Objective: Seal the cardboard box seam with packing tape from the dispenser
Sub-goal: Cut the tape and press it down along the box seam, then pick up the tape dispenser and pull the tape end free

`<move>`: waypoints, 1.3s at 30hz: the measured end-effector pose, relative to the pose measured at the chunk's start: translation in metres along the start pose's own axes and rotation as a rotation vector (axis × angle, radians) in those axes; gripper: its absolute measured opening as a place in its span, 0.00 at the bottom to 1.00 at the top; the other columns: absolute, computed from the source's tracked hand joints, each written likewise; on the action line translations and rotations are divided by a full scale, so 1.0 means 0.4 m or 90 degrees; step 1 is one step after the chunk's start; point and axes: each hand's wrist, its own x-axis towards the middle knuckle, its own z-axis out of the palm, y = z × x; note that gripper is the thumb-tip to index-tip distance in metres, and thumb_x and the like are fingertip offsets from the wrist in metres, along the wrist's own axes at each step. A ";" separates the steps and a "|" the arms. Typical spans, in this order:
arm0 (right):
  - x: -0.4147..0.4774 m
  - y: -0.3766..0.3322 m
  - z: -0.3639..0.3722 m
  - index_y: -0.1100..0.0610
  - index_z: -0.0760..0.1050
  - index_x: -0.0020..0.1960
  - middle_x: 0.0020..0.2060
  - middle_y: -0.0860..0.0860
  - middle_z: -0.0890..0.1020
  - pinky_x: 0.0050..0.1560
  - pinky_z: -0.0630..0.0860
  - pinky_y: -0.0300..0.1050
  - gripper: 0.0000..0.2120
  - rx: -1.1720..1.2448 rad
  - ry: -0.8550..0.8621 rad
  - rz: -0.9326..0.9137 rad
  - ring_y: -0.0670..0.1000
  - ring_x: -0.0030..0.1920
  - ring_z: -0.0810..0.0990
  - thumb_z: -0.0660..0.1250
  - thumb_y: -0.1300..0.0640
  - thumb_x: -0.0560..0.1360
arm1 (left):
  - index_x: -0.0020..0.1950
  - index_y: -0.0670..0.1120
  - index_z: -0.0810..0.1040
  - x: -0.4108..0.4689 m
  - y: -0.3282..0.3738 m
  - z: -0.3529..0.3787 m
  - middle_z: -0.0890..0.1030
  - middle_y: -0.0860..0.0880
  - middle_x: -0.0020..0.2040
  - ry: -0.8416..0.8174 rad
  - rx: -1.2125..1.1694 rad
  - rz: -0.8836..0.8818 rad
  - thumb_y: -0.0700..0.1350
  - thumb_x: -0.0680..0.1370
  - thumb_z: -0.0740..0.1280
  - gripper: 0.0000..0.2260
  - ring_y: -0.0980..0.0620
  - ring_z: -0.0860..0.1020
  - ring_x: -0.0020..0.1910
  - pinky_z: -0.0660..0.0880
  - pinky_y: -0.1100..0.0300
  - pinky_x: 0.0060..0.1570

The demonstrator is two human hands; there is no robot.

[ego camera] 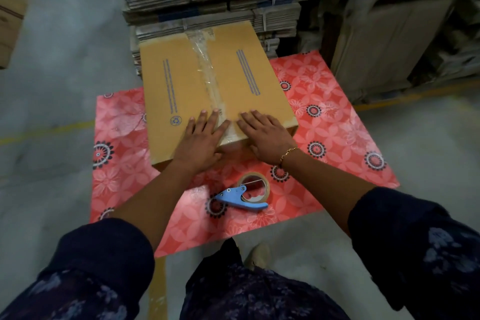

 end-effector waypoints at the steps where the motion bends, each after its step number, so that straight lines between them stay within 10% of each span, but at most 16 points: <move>1: -0.012 0.007 -0.008 0.52 0.59 0.78 0.79 0.51 0.61 0.73 0.60 0.56 0.34 0.007 0.007 -0.002 0.56 0.78 0.59 0.63 0.48 0.75 | 0.83 0.53 0.45 -0.008 -0.005 -0.002 0.47 0.44 0.85 0.006 -0.002 0.005 0.60 0.77 0.68 0.43 0.39 0.48 0.83 0.52 0.38 0.79; 9: -0.233 -0.067 0.055 0.53 0.78 0.50 0.45 0.51 0.81 0.45 0.73 0.52 0.11 0.157 0.145 -0.034 0.56 0.47 0.78 0.65 0.47 0.73 | 0.82 0.49 0.56 -0.209 -0.033 0.066 0.57 0.45 0.83 0.108 -0.078 -0.144 0.60 0.76 0.64 0.37 0.42 0.55 0.82 0.56 0.37 0.77; 14: -0.278 -0.131 0.195 0.49 0.76 0.62 0.55 0.50 0.82 0.57 0.73 0.56 0.26 0.076 -0.085 -0.054 0.57 0.58 0.77 0.66 0.38 0.67 | 0.83 0.50 0.55 -0.328 -0.002 0.114 0.55 0.46 0.84 0.154 -0.135 -0.230 0.59 0.77 0.62 0.37 0.44 0.52 0.83 0.53 0.39 0.78; 25: -0.251 -0.135 0.207 0.45 0.75 0.66 0.65 0.46 0.79 0.65 0.65 0.55 0.24 0.122 -0.117 -0.027 0.51 0.69 0.73 0.65 0.50 0.70 | 0.70 0.47 0.75 -0.385 0.078 0.097 0.74 0.46 0.72 0.297 -0.328 -0.252 0.51 0.78 0.67 0.22 0.44 0.71 0.71 0.69 0.45 0.67; 34: -0.294 -0.093 0.037 0.55 0.80 0.57 0.60 0.48 0.83 0.52 0.77 0.47 0.20 0.648 -0.081 0.052 0.49 0.56 0.81 0.72 0.49 0.67 | 0.55 0.56 0.81 -0.354 0.145 0.020 0.85 0.57 0.53 0.230 -0.850 -0.409 0.48 0.82 0.66 0.06 0.62 0.81 0.52 0.74 0.56 0.52; 39: -0.297 -0.086 -0.086 0.52 0.79 0.54 0.48 0.44 0.83 0.43 0.73 0.36 0.18 0.963 -0.077 0.139 0.43 0.47 0.79 0.65 0.59 0.64 | 0.54 0.49 0.84 -0.316 0.168 -0.097 0.88 0.52 0.45 0.224 -1.086 -0.460 0.52 0.85 0.57 0.16 0.53 0.85 0.44 0.78 0.55 0.46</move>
